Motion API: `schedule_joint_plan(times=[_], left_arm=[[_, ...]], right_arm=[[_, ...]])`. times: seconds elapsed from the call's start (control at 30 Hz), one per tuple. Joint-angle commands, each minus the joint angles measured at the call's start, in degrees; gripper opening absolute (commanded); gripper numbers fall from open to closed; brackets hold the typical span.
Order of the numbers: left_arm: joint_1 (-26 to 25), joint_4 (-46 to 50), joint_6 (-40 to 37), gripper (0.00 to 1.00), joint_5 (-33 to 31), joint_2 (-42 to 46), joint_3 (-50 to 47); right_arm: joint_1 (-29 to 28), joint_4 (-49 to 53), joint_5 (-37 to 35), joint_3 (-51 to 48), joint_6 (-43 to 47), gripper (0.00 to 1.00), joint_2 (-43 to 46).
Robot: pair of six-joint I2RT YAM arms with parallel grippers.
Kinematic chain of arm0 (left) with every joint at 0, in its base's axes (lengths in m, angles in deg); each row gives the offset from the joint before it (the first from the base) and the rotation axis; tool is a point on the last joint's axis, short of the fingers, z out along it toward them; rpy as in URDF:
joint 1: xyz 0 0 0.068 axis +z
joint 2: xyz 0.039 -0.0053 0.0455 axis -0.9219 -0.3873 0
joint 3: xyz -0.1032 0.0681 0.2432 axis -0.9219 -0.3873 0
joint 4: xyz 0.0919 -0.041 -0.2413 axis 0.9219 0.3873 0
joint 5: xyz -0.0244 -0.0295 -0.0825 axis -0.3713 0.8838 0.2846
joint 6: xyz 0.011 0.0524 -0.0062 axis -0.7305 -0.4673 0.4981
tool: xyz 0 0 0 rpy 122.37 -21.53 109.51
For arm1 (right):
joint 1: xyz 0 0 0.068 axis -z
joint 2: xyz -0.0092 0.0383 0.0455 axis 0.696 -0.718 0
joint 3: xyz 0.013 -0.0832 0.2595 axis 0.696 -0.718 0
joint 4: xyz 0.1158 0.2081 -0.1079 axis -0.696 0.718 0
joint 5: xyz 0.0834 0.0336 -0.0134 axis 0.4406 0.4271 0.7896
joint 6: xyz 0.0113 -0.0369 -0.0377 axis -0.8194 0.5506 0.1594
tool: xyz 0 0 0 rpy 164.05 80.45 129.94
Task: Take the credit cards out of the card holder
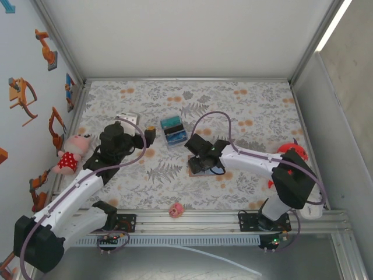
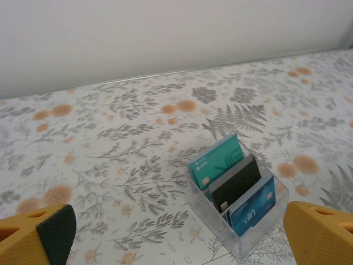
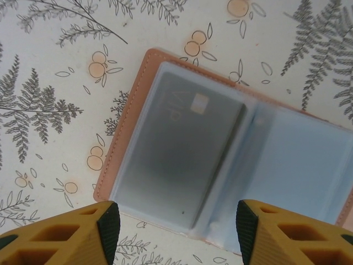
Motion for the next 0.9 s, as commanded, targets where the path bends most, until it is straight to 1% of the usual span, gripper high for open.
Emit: schedule_joint_plan(times=[0.0,0.17,0.37,0.57,0.87], left_arm=[[0.7,0.1,9.5,0.97,-8.3,2.9,-1.3],[0.8,1.9,11.9,0.97,-11.2,4.2,-1.9],[0.8,3.1,12.2,0.97,-11.2,3.6,-2.1],[0.8,3.3,11.9,0.97,-11.0,3.3,-2.0],[0.8,3.4,11.6,0.97,-9.5,3.4,-1.8]], right_arm=[[-1.1,1.5,-1.7,2.3,-1.4,0.55,-2.4],[-1.7,0.8,-1.5,3.4,-1.4,0.55,-6.0],[-2.0,0.8,-1.6,4.8,-1.4,0.55,-8.7],[-2.0,0.4,-1.6,4.4,-2.6,0.57,-8.8],[-1.9,-1.0,-1.5,2.3,-3.6,0.57,-9.4]])
